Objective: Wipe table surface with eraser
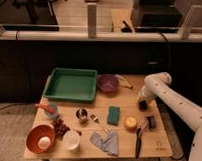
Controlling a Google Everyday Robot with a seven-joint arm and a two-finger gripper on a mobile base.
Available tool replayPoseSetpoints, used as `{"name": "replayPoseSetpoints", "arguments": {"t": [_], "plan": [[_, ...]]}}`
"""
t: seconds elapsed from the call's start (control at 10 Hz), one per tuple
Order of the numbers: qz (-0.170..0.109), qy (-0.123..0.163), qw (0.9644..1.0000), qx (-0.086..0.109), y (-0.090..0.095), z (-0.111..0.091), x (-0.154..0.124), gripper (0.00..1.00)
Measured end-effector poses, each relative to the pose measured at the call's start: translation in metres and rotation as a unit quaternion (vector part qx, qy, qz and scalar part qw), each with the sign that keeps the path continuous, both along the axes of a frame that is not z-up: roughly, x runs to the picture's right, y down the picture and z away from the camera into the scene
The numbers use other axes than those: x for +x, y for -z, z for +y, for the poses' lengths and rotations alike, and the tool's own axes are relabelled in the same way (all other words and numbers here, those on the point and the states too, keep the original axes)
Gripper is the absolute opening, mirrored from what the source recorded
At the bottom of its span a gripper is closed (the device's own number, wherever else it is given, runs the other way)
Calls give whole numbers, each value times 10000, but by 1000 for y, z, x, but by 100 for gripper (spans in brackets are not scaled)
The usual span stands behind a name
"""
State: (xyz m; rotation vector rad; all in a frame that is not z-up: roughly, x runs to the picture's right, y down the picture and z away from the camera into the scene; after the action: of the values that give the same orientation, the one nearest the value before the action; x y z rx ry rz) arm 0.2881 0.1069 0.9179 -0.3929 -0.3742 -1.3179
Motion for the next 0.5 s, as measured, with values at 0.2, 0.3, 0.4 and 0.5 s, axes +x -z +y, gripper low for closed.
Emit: {"name": "replayPoseSetpoints", "arguments": {"t": [0.2, 0.3, 0.4, 0.5], "plan": [[-11, 29, 10000, -38, 0, 1, -3, 0], [-13, 27, 10000, -38, 0, 1, -3, 0], [-7, 23, 10000, -38, 0, 1, -2, 0], [-7, 21, 10000, -37, 0, 1, -2, 0]]}}
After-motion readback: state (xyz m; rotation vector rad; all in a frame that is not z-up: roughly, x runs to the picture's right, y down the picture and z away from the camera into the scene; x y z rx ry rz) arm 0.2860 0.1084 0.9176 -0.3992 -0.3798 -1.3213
